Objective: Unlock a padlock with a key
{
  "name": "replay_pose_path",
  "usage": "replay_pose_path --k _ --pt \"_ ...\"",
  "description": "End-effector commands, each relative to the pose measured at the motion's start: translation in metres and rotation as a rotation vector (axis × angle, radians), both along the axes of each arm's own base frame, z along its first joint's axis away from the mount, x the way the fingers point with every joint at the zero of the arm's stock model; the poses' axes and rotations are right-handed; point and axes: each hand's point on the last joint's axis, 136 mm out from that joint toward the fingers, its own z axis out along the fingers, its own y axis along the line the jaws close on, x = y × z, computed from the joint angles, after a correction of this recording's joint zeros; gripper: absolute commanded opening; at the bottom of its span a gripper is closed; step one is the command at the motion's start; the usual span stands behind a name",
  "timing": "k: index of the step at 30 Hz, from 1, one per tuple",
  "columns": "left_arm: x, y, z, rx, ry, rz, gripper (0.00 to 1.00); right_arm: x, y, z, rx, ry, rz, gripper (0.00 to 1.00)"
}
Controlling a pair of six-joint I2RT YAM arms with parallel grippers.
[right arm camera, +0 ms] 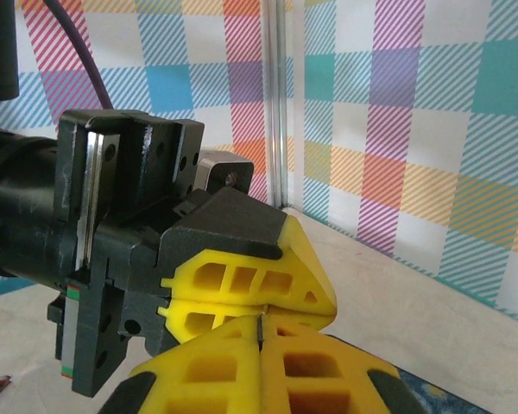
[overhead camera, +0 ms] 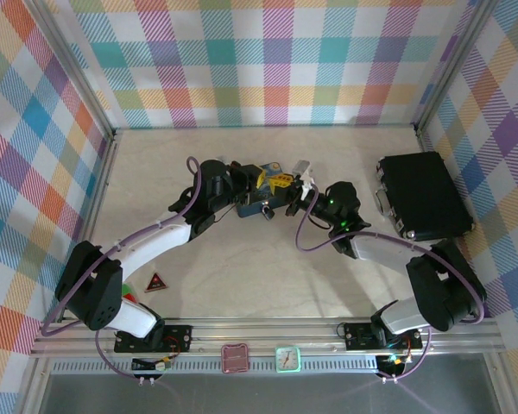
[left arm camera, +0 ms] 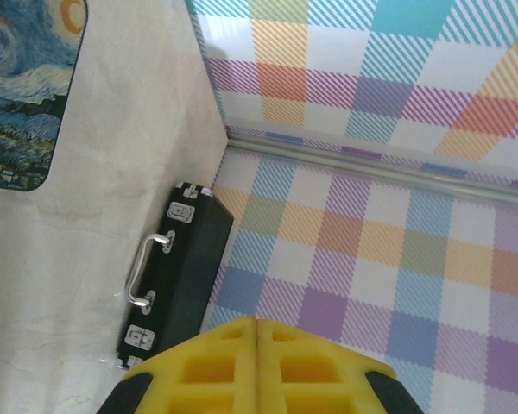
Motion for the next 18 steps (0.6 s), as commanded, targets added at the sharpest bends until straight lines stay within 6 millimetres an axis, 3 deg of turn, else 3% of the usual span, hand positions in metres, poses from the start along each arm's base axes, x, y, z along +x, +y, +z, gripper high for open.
replay_pose_path --k 1,4,11,18 --pt "0.008 0.015 0.016 0.125 -0.115 0.028 0.00 -0.007 -0.010 0.028 0.085 0.066 -0.014 0.31" --pt "0.014 0.019 0.028 0.227 -0.269 -0.003 0.00 -0.002 -0.023 0.032 0.114 0.252 -0.032 0.43" --pt "0.007 0.005 0.067 0.359 -0.665 -0.130 0.00 -0.012 -0.036 0.040 0.196 0.561 0.072 0.50" --pt "-0.020 -0.012 0.101 0.281 -0.982 -0.225 0.00 -0.021 -0.023 0.045 0.232 0.692 0.239 0.46"
